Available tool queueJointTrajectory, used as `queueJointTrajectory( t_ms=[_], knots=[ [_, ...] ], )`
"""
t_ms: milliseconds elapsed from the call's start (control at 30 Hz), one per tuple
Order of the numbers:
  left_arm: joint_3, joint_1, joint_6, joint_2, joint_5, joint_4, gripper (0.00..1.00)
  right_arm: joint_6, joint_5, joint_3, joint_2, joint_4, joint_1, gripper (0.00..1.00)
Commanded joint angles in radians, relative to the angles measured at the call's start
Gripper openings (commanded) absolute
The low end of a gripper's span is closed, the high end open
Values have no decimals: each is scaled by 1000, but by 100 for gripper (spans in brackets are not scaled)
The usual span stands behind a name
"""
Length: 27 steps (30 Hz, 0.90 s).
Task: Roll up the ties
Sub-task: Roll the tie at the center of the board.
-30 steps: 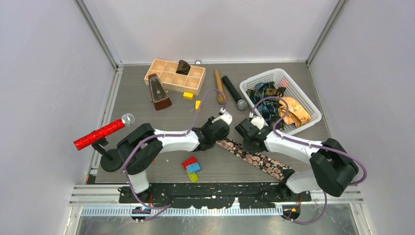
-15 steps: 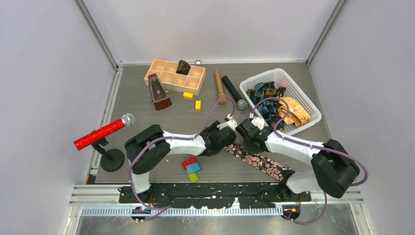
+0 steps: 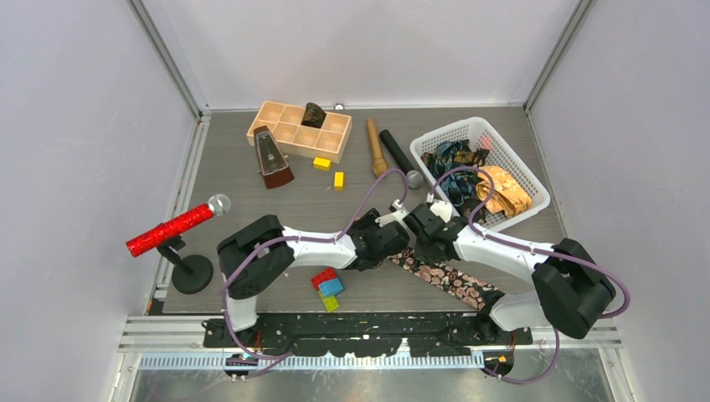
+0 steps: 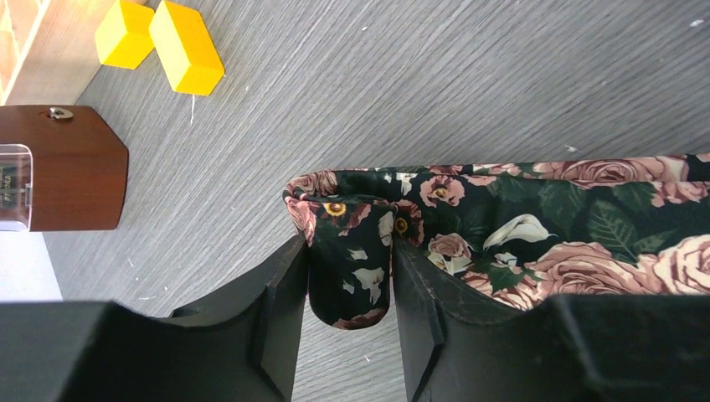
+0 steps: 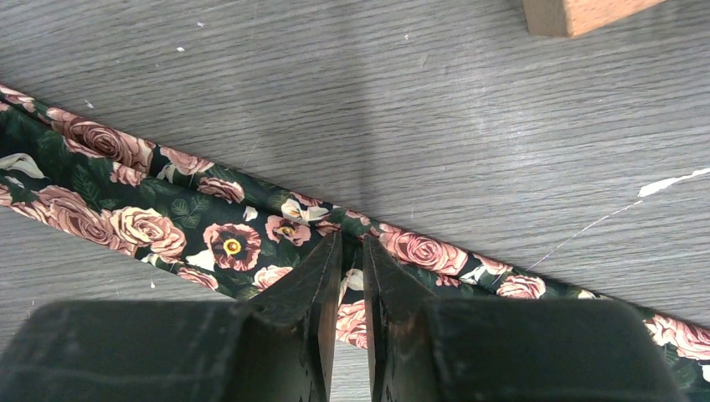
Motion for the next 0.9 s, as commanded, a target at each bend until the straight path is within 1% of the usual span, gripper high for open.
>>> queueJointTrajectory(
  t_ms=[0,400,500,867],
  knots=[
    [31,-12,-41,-3,-3,-22,44,9,-14,-17,-11,7,5,23],
    [39,-26,-66,-21,5,-50,48,14,-6,-20,-44,2,4,23],
    [43,-27,-76,-30,21,-54,50,18,0,-22,-70,5,5,23],
    [43,-27,-120,-42,68,-58,49,17,-1,-44,-174,28,4,23]
  ],
)
